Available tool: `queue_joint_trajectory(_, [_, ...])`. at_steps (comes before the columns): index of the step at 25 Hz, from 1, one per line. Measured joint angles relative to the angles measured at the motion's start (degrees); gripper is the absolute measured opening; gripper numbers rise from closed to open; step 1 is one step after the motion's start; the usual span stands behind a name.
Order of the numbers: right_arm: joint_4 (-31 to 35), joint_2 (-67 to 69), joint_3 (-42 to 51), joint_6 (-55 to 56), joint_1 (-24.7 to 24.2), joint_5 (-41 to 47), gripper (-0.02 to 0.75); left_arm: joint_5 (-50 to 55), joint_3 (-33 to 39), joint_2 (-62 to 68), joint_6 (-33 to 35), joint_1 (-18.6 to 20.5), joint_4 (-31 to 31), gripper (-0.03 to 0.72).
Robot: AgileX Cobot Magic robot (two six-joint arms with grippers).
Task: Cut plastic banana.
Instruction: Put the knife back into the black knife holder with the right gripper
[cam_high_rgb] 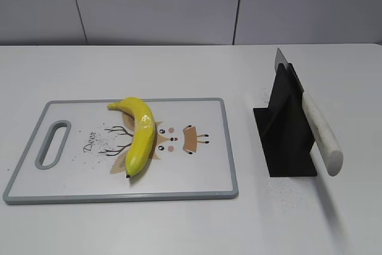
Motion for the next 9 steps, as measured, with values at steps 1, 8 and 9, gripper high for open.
queue_joint_trajectory(1, [0.0, 0.0, 0.0, -0.3, -0.4, 0.0, 0.593, 0.0, 0.0, 0.0, 0.0, 0.0, 0.0, 0.589])
queue_joint_trajectory(8, [0.0, 0.0, 0.0, -0.3, -0.9, 0.0, 0.593, 0.0, 0.0, 0.0, 0.0, 0.0, 0.0, 0.589])
queue_joint_trajectory(9, [0.0, 0.0, 0.0, -0.3, -0.9, 0.0, 0.593, 0.0, 0.0, 0.0, 0.0, 0.0, 0.0, 0.589])
